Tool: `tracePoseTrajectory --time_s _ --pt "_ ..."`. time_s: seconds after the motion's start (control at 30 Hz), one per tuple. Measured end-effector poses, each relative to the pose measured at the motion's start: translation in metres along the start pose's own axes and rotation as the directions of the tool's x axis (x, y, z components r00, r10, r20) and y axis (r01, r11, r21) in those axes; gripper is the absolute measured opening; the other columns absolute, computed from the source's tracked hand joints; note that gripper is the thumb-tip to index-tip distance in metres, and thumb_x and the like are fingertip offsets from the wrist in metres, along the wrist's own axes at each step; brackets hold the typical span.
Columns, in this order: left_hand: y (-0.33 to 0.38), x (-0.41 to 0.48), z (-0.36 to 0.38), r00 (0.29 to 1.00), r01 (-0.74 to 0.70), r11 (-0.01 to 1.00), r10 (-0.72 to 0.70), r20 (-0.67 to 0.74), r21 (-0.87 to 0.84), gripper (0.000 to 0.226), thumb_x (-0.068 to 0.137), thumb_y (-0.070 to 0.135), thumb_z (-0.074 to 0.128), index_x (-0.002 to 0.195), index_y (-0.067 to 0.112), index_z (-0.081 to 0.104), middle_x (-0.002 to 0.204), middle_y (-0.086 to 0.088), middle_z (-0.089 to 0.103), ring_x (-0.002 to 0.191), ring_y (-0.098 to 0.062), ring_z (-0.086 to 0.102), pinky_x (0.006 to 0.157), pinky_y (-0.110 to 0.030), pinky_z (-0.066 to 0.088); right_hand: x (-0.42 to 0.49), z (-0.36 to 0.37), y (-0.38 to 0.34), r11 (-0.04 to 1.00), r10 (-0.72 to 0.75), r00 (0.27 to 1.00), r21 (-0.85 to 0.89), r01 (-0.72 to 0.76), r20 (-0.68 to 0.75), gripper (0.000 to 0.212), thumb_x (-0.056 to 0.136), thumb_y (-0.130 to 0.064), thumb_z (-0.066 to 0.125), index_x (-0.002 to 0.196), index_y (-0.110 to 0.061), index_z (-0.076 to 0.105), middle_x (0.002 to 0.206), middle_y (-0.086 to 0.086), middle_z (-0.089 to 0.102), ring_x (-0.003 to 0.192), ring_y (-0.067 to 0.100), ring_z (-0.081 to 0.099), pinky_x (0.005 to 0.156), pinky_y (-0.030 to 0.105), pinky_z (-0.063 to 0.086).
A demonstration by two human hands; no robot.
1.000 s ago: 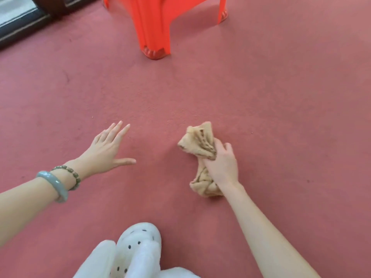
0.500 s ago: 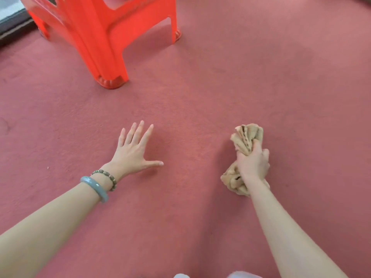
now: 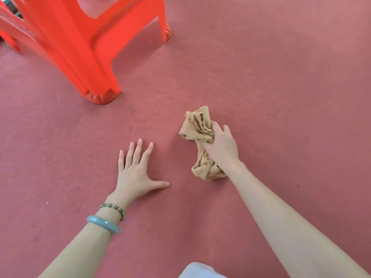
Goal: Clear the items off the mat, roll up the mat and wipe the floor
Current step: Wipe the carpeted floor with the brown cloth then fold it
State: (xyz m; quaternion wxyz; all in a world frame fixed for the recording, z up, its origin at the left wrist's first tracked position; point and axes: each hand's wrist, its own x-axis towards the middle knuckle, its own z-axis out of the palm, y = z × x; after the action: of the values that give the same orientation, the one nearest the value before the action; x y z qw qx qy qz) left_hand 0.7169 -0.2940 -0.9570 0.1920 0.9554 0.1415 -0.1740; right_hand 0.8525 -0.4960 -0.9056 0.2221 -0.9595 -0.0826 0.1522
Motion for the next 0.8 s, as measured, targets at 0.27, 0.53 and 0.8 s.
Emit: tracePoseTrajectory --time_s 0.27,0.53,0.8 --pt "-0.002 0.002 0.001 1.000 0.003 1.000 -0.003 0.012 0.019 0.127 0.041 0.092 0.038 0.146 0.039 -0.011 0.154 0.008 -0.020 0.137 -0.009 -0.029 0.107 -0.033 -0.030 0.010 -0.078 0.126 0.943 0.299 0.933 -0.085 -0.320 -0.203 0.038 0.083 -0.024 0.062 0.118 -0.017 0.051 0.098 0.010 0.045 0.093 0.036 0.053 0.075 0.036 0.040" --pt "0.002 0.002 0.003 0.999 0.037 0.999 -0.038 0.031 0.019 0.132 0.038 0.091 0.044 0.150 0.034 0.004 0.156 0.006 -0.011 0.140 -0.008 -0.022 0.110 -0.032 -0.026 0.037 -0.029 0.059 0.981 0.168 0.961 -0.062 -0.186 -0.220 0.046 0.085 -0.034 0.060 0.126 -0.018 0.047 0.112 0.017 0.050 0.099 0.038 0.056 0.083 0.038 0.043" --pt "0.008 0.002 -0.003 0.996 0.073 0.997 -0.074 0.041 0.025 0.133 0.036 0.090 0.048 0.150 0.032 0.012 0.158 0.005 -0.004 0.142 -0.008 -0.018 0.112 -0.030 -0.023 0.048 0.013 -0.031 0.900 -0.426 0.902 -0.068 0.431 0.076 0.042 0.089 -0.031 0.058 0.126 -0.013 0.045 0.113 0.014 0.047 0.094 0.033 0.055 0.070 0.038 0.043"
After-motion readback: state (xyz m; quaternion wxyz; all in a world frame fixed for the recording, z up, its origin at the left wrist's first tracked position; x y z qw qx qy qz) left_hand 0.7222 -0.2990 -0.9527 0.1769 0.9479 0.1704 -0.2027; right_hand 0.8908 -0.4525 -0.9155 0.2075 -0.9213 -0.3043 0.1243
